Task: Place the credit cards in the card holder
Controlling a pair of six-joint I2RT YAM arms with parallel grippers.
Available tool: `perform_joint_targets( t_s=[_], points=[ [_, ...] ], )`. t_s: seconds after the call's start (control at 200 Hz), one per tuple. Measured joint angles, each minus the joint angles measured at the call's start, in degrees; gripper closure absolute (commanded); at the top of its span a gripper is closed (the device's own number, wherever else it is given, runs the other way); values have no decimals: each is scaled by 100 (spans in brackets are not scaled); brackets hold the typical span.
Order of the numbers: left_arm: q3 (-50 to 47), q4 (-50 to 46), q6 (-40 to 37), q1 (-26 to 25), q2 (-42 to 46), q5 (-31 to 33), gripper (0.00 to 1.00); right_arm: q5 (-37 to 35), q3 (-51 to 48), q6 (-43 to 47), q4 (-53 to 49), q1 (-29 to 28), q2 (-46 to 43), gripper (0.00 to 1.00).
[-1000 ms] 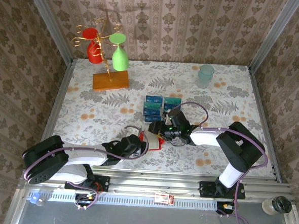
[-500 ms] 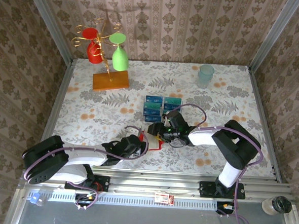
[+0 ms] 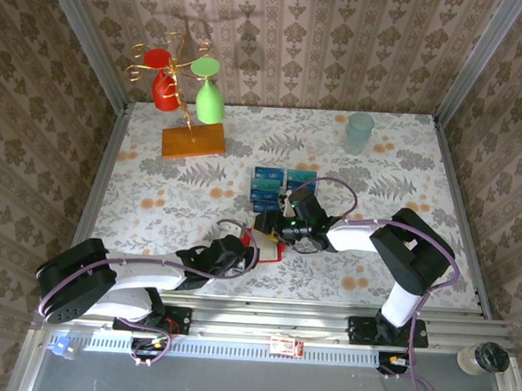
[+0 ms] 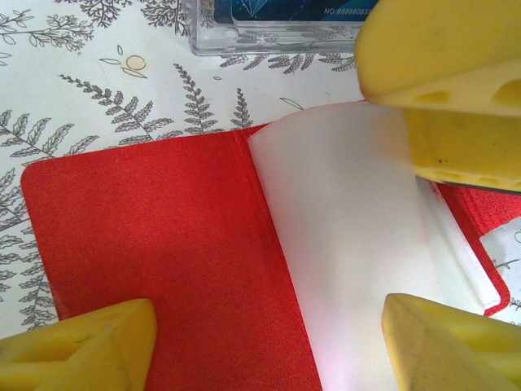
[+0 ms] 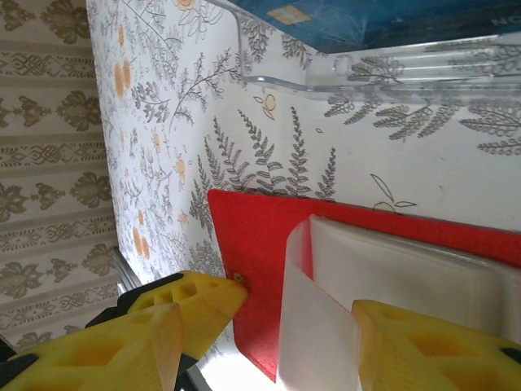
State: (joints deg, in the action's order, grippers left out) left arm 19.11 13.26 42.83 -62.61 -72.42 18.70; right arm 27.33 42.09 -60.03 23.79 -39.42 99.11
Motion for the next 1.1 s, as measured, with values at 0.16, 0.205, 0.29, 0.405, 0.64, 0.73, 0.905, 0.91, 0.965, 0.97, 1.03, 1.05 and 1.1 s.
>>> perform_joint_targets(
  t_s=[0.16, 0.205, 0.29, 0.405, 0.64, 0.73, 0.905, 0.91, 0.965, 0.97, 1.03, 1.05, 1.1],
  points=[
    [0, -131, 7, 2, 273, 15, 7, 15, 0, -4, -9, -70, 0, 39],
    [0, -192, -11, 2, 457, 50, 4, 15, 0, -28, -17, -96, -4, 37],
    [0, -376, 7, 7, 879, 140, 0, 11, 4, -37, -37, -160, -24, 34],
    [0, -730, 15, 87, 1572, 297, 0, 0, 61, -57, -127, -269, -63, 34],
    [-46, -1725, 262, 872, 2922, 328, 0, -190, 334, -214, -127, -463, -136, 33],
    [-50, -2002, 332, 1250, 3213, 308, 0, -216, 387, -219, -190, -588, -136, 33],
    [-50, -2389, 365, 1698, 3383, 133, 0, -269, 634, -297, -249, -756, -20, 33],
    [-50, -2402, 365, 1709, 3383, 122, 0, -271, 647, -302, -249, -761, -9, 33],
    [-50, -2481, 365, 1801, 3381, 52, 0, -284, 719, -321, -251, -787, 59, 33],
    [-50, -2485, 365, 1805, 3381, 48, 0, -291, 726, -321, -249, -789, 70, 32],
    [-50, -2520, 365, 1888, 3381, -26, 0, -295, 778, -343, -249, -811, 155, 32],
    [-48, -2531, 365, 1908, 3381, -50, 0, -297, 789, -348, -245, -815, 197, 33],
    [-48, -2562, 363, 1967, 3379, -109, 0, -310, 809, -365, -236, -826, 286, 32]
  ],
)
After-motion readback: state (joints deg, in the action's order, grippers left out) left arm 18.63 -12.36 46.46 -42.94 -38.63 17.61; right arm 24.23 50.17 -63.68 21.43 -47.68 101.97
